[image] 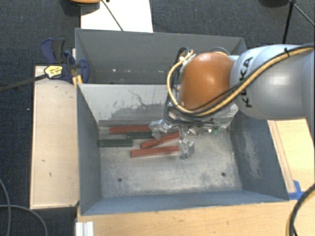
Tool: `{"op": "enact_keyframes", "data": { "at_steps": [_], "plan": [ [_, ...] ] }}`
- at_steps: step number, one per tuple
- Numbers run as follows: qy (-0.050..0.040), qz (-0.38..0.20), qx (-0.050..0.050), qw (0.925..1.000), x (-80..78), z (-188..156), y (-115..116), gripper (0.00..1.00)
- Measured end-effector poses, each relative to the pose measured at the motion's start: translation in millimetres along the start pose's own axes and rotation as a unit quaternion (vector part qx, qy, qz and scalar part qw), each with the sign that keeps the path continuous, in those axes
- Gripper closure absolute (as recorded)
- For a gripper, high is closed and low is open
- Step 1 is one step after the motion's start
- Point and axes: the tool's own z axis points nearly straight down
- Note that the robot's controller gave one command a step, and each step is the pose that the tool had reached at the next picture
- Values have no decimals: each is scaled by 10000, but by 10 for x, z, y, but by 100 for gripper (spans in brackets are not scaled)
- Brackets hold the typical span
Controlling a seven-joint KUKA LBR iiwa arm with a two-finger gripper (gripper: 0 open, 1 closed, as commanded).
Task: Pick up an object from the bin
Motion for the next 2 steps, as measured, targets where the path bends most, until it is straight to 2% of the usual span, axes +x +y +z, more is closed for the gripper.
{"op": "enact_keyframes", "data": {
  "at_steps": [1, 2],
  "plan": [
    [25, 77, -25, 10000, 54, 380, 25, 0],
    [21, 666, -23, 9978, -204, 439, 229, 100]
  ]
}}
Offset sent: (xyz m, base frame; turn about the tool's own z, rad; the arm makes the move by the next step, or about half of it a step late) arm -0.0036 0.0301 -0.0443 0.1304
